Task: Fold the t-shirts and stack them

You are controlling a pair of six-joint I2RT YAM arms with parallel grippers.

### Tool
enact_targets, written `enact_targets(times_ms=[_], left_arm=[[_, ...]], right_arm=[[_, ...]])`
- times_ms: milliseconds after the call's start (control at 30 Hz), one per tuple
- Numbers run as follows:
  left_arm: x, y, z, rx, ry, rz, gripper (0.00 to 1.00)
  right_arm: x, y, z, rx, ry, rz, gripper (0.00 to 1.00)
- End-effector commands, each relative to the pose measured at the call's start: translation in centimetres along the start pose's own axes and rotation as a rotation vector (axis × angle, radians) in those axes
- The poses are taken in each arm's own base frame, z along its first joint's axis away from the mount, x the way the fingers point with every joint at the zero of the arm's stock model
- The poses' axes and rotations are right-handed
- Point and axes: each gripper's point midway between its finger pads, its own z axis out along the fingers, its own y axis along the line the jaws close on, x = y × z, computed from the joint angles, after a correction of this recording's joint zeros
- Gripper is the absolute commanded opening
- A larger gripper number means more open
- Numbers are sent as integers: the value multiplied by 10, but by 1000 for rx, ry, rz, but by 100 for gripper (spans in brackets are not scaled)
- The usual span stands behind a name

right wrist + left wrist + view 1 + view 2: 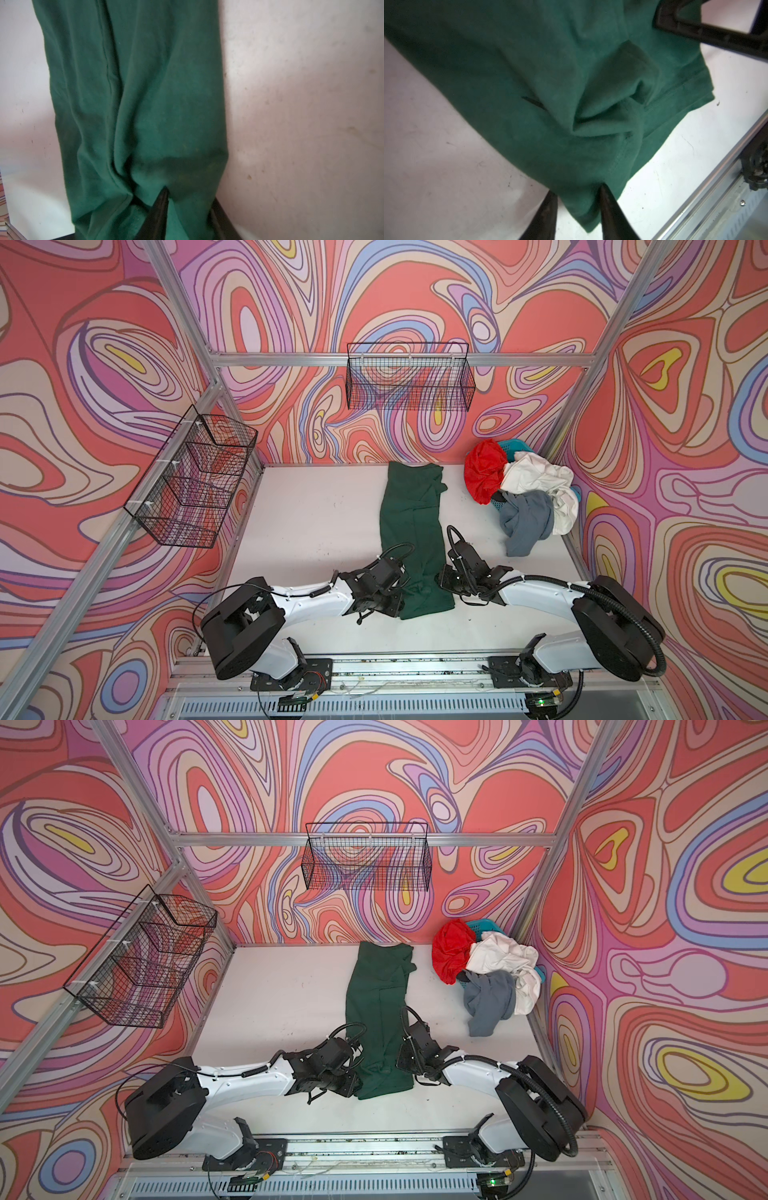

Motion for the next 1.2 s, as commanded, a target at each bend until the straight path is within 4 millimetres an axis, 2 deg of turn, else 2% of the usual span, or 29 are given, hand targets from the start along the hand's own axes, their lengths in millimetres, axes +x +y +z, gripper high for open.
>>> enact_targets(times_ms=[0, 233, 467, 700, 933, 967, 1100, 1167], left_arm=[[7, 5, -3, -24, 10, -18, 24], [13, 10, 2, -41, 38, -27, 1], [20, 15, -1, -50, 46, -34, 0], [29, 22, -8, -43, 10, -38, 0], [31, 22, -3, -32, 15, -37, 0], [32, 22, -3, -33, 16, -39, 0], [30, 23, -3, -39, 10, -43, 0], [28, 21, -3, -30, 7, -43, 0]], right_arm=[[3, -11, 3, 42, -6, 19, 20], [2, -10, -1, 41, -15, 18, 15], [4, -18, -5, 68, -19, 20, 12], [4, -16, -9, 45, -25, 24, 8], [6, -17, -9, 50, -17, 15, 7], [5, -17, -11, 46, -23, 16, 9], [7, -12, -20, 5, -30, 17, 40], [11, -13, -24, -4, -22, 24, 47]])
